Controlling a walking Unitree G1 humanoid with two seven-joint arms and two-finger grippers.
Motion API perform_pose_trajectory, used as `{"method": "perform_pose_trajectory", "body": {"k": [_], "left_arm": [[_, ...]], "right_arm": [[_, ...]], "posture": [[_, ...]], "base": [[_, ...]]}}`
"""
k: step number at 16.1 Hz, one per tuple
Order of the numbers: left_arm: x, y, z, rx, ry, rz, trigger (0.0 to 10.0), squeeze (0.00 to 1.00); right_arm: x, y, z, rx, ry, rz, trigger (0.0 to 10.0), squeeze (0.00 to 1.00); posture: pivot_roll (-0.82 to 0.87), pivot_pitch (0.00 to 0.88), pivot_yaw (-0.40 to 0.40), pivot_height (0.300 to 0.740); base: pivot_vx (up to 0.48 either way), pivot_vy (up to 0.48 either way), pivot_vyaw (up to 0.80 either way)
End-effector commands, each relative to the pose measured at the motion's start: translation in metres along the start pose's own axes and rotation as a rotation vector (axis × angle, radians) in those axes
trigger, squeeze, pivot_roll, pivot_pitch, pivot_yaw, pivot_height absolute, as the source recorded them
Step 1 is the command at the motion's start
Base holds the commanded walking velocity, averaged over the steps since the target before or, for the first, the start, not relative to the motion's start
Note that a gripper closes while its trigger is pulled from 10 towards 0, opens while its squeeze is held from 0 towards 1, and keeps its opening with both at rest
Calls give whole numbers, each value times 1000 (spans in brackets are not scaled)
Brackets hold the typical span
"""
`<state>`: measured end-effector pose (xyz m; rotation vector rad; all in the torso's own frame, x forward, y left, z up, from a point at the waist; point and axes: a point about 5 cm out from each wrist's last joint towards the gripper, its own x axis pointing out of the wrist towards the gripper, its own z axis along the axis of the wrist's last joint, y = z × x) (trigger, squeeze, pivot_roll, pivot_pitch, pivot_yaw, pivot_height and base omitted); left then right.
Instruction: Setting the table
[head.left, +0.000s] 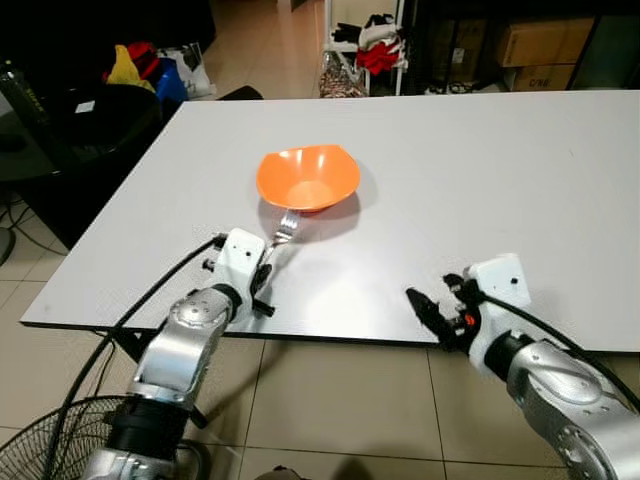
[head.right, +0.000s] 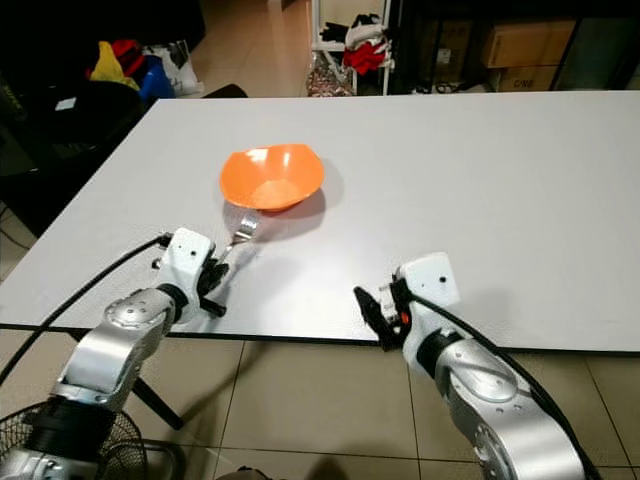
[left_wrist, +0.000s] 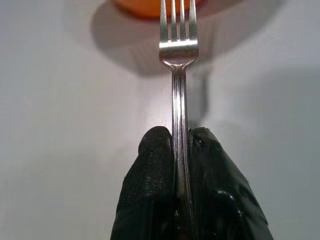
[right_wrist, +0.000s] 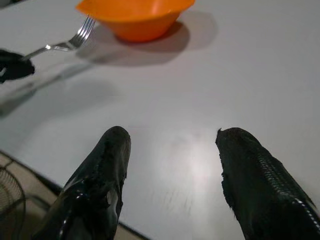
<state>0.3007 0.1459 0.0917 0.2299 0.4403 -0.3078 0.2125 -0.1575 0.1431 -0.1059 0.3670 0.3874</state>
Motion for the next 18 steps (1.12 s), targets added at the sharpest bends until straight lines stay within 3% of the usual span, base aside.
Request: {"method": "perform_pose_trajectory", "body": {"k": [1,5,7,8,12,16,18], "left_arm": [[2,4,4,-26,2,25,10000,0],[11,-2,4,-89,4,8,10000,0],[8,3,-11,-144,54,55,10000,0],[7,3,-7,-190,53,60,10000,0],[12,8,-3,-132,25,41,10000,0],[20,12,-3,-220,33,91,10000,0],[28,4,1,-243,32,63,10000,0]], "right_arm": [[-3,3,2,-11,2,34,10000,0],[-9,3,6,-29,6,32,10000,0],[-16,11,-7,-27,60,26,10000,0],[-19,11,-1,4,44,43,10000,0],[-11,16,0,-3,32,80,10000,0],[-4,13,-1,-4,49,70,10000,0],[-4,9,-1,-21,53,66,10000,0]], "posture": [[-20,0,122,740],[-63,0,123,740],[-86,0,148,740],[-72,0,142,740],[-46,0,138,740],[-70,0,135,740],[-68,0,129,740]], "base": [[0,0,0],[0,0,0],[0,0,0],[0,0,0],[0,0,0],[0,0,0],[0,0,0]]}}
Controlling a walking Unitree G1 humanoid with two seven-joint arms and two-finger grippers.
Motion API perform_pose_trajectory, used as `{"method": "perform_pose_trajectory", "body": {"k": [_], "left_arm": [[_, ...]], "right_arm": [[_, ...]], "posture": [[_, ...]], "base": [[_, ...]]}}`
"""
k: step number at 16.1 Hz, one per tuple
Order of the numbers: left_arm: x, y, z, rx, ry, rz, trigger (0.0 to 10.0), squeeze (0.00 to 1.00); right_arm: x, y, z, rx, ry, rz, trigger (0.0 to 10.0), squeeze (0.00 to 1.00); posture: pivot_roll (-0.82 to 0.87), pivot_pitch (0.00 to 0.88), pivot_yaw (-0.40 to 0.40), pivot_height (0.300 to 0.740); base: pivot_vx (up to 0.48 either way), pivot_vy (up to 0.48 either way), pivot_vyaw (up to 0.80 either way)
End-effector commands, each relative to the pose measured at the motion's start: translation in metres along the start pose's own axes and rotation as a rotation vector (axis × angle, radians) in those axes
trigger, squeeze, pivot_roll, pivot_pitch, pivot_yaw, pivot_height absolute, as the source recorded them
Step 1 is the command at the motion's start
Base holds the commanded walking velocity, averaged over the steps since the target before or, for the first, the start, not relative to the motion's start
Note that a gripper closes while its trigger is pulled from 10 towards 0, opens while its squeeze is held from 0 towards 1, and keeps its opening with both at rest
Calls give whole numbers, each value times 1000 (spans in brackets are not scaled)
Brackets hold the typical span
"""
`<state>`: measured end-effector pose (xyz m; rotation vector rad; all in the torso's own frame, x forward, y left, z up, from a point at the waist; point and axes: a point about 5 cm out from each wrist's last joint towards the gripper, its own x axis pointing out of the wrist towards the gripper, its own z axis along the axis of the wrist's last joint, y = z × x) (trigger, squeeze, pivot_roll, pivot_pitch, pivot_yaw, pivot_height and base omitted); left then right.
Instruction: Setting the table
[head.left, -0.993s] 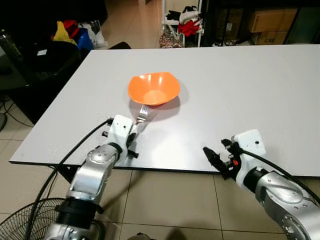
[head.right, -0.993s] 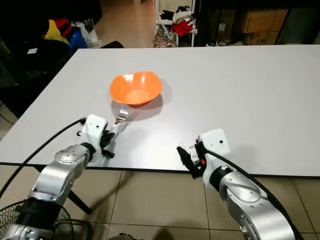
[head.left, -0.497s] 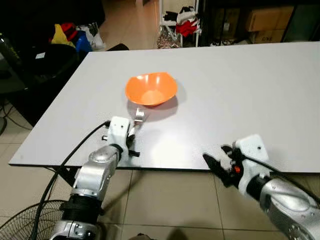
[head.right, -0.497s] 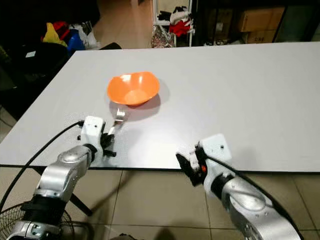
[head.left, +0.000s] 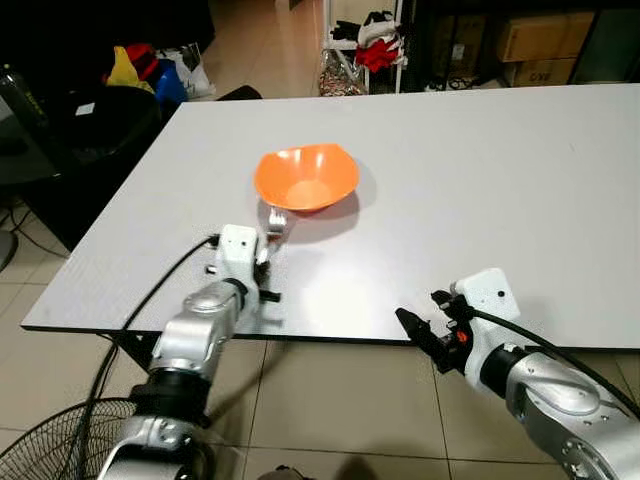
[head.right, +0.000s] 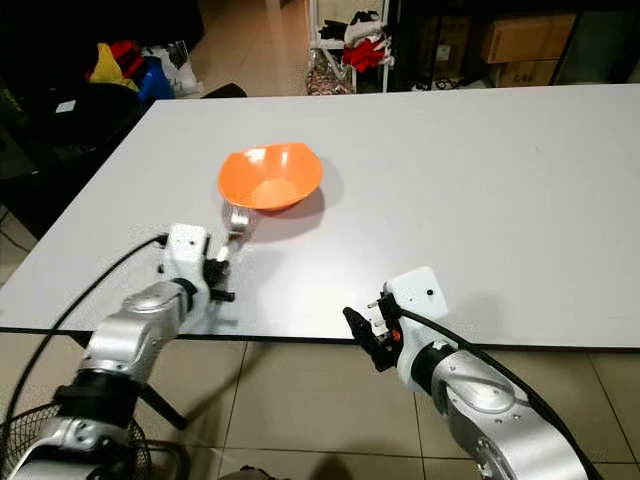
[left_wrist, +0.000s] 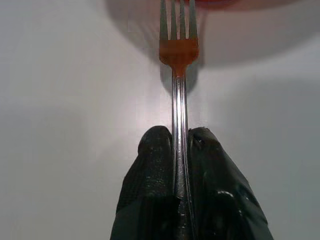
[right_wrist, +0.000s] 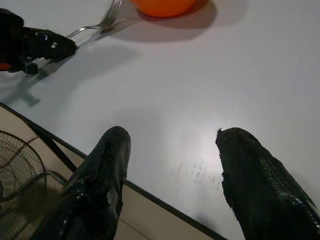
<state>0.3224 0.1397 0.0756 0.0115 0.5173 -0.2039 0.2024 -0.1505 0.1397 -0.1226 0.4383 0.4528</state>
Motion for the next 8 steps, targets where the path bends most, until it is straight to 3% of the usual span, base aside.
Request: {"method": "perform_pose_trajectory", "body": {"k": [1,4,8], "left_arm": [[2,2,3,-18,-8,22,10000,0],[4,5,-1,-67,-4,56,10000,0],[6,11,-6,-66,-2,72,10000,0]], "right_arm": [[1,-3,3,-20,-11,2,10000,0],[-1,0,4,-3,-22,59,10000,0],[-3,5,3,7,-21,144,10000,0]], "posture": [[-70,0,135,740],[-58,0,107,740],[-40,0,94,740]], "base": [[0,0,0],[0,0,0],[0,0,0]]}}
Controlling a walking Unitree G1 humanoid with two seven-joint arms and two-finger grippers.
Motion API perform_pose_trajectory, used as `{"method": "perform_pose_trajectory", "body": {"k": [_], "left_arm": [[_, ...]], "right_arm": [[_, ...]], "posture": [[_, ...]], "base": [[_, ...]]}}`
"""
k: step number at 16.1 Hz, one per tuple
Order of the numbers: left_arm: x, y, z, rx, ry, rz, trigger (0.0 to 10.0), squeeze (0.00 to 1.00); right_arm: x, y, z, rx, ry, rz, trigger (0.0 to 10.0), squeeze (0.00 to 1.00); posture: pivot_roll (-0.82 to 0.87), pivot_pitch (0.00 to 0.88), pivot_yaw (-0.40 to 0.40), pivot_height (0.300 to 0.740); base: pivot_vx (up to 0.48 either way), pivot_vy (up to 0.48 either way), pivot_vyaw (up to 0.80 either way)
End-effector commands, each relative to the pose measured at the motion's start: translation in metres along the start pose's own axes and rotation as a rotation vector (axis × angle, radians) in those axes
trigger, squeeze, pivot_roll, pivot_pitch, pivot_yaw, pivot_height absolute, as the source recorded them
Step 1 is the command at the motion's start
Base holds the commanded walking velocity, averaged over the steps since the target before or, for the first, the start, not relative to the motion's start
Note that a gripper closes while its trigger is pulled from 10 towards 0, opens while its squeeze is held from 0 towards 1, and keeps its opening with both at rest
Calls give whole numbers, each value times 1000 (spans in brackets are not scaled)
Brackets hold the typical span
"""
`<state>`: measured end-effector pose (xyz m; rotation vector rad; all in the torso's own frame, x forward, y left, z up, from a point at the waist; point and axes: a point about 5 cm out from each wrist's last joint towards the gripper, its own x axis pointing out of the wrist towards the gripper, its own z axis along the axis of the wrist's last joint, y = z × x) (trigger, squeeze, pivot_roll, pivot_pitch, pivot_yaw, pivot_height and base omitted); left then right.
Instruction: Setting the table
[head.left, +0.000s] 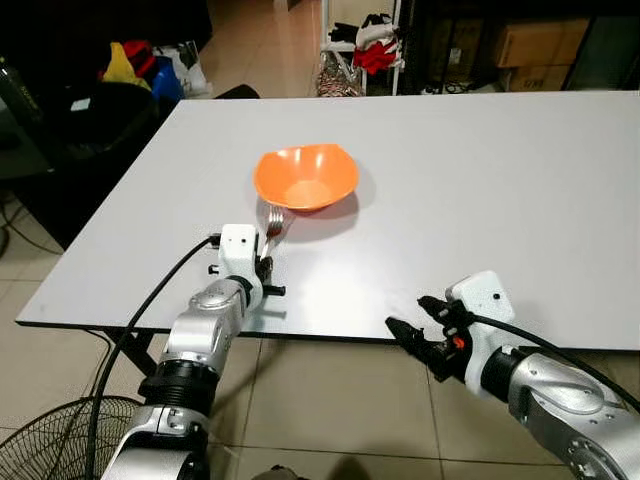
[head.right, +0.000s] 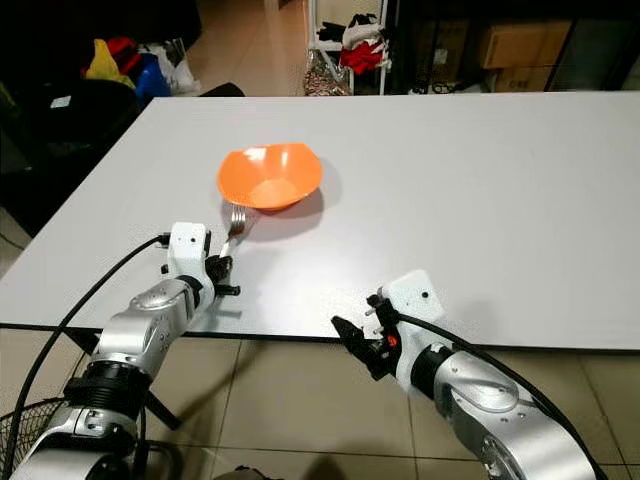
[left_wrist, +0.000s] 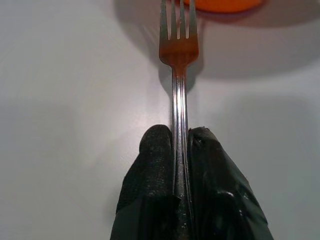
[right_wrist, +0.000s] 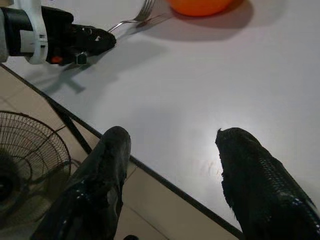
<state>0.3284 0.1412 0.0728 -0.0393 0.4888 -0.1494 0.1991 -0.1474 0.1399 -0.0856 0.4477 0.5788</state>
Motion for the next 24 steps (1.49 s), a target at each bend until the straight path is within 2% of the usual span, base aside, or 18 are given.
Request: {"method": "perform_pose_trajectory", "body": {"k": [1,6,11,14,18,20,24], "left_arm": [[0,8,-7,9,36,25,10000,0],[10,3,3,40,30,3,10000,0],[12,2,-3,48,75,-1,10000,0],[10,1,-6,24,114,-10,10000,192],[11,1,-7,5,126,-6,10000,180],[10,1,-7,-7,132,-4,10000,294],[10,3,-5,-12,126,4,10000,757]], "right_arm": [[-2,1,3,0,-19,11,10000,0],[-6,3,0,9,-12,5,10000,0],[-8,4,1,0,-12,14,10000,0],[-8,6,5,-26,-34,69,10000,0],[-6,4,9,-65,-45,81,10000,0],[-5,2,10,-72,-48,84,10000,0],[-2,1,11,-78,-52,94,10000,0]], "posture": [[-41,0,99,740],[-62,0,127,740],[-67,0,133,740],[-55,0,126,740],[-53,0,123,740],[-49,0,120,740],[-37,0,115,740]], "base": [[0,0,0],[0,0,0],[0,0,0],[0,0,0],[0,0,0],[0,0,0],[0,0,0]]}}
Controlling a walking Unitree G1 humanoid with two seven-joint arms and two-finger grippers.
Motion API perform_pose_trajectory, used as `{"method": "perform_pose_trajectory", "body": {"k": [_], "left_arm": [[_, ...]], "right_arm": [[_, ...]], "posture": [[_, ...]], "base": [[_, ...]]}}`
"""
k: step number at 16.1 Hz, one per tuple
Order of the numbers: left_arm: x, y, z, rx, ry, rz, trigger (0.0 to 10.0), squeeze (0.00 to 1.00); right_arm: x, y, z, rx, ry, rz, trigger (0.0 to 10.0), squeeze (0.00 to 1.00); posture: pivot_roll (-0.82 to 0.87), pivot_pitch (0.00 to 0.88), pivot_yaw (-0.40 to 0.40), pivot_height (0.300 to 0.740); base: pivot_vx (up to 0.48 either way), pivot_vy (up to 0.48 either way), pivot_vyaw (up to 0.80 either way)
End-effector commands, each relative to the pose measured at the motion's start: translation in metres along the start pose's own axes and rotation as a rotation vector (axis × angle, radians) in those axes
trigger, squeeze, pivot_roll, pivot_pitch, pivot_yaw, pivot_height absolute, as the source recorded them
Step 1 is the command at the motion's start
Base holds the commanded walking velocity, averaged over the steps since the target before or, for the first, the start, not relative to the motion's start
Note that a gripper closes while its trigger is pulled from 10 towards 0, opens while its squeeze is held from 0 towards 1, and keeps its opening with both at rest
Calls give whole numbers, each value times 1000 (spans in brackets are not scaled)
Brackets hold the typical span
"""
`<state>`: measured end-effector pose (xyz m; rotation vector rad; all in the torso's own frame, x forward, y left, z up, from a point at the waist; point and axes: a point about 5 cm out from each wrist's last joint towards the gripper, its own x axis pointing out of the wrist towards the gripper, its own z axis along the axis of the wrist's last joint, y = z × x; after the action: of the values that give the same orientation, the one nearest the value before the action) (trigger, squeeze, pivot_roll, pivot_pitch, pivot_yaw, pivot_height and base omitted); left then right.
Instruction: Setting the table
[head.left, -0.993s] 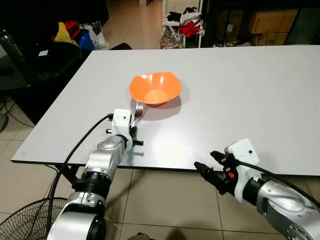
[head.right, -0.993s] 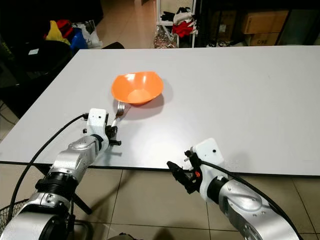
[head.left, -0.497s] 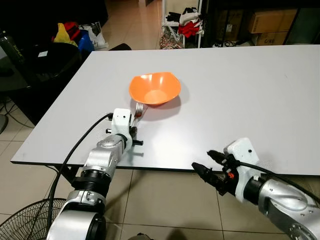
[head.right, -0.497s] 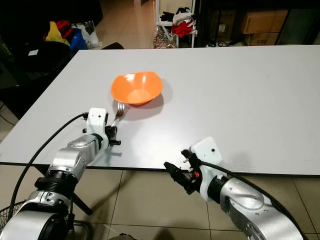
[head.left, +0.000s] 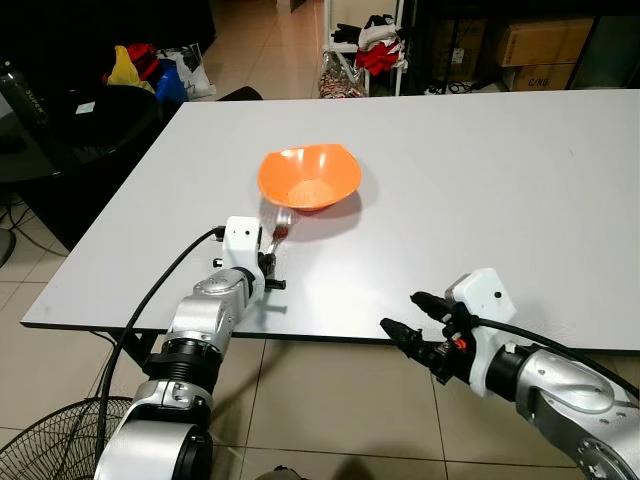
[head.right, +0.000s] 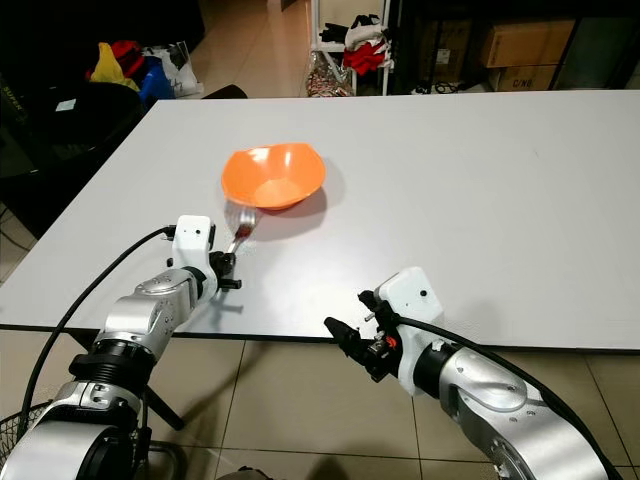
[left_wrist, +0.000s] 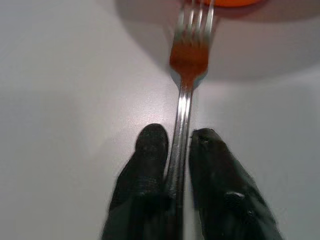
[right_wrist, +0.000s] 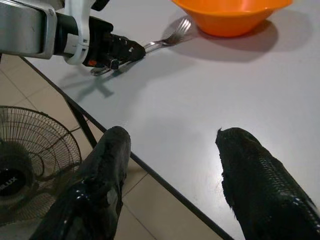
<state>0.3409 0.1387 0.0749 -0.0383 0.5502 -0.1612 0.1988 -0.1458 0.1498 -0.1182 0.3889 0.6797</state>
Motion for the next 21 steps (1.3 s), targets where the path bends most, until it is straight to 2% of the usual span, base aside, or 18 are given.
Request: {"method": "perform_pose_trajectory", "body": {"k": [1,2,3,4,5,7,9,10,11,12,14,15,16,18,21], "left_arm": [[0,4,-12,-12,63,16,10000,757],[0,5,-11,-14,60,18,10000,894],[0,5,-9,-16,54,20,10000,941],[0,5,-8,-18,50,20,10000,941],[-3,7,1,-18,0,29,10000,949],[-13,15,14,-34,-86,41,10000,886],[-27,23,20,-36,-148,39,10000,714],[-32,27,21,-30,-160,29,10000,239],[-32,29,18,0,-149,42,10000,0],[-26,38,11,96,-126,129,10000,0],[-19,43,5,208,-91,196,10000,0],[-18,42,3,216,-79,197,10000,0],[-17,38,0,245,-51,173,10000,0],[-20,28,-3,264,-35,97,10000,0],[-23,26,-6,267,-32,82,10000,0]], "right_arm": [[2,-1,2,-11,-7,9,10000,0],[3,-2,3,-13,-10,10,10000,0],[4,-2,4,-15,-13,12,10000,0],[4,-3,4,-15,-14,12,10000,0],[4,-2,5,-19,-24,14,10000,0],[3,-1,7,-28,-37,21,10000,0],[1,-3,7,-19,-57,3,10000,0],[2,-7,6,-6,-92,-44,10000,0],[5,-13,3,-2,-91,-91,10000,0],[9,-14,2,-41,-86,-111,10000,0],[13,-10,6,-51,-97,-77,10000,0],[13,-9,5,-67,-88,-64,10000,0],[12,-4,1,-130,-45,-26,10000,0],[10,-4,0,-142,-48,-18,10000,0],[10,-7,0,-153,-49,-25,10000,0]], "posture": [[-36,0,115,740],[-34,0,115,740],[-34,0,115,740],[-34,0,116,740],[-37,0,120,740],[-44,0,130,740],[-43,0,136,740],[-39,0,133,740],[-33,0,130,740],[-32,0,126,740],[-33,0,125,740],[-34,0,126,740],[-35,0,128,740],[-43,0,136,740],[-42,0,137,740]], "base": [[0,0,0],[0,0,0],[0,0,0],[0,0,0],[0,0,0],[0,0,0],[0,0,0],[0,0,0],[0,0,0],[0,0,0],[0,0,0],[0,0,0],[0,0,0],[0,0,0],[0,0,0]]}}
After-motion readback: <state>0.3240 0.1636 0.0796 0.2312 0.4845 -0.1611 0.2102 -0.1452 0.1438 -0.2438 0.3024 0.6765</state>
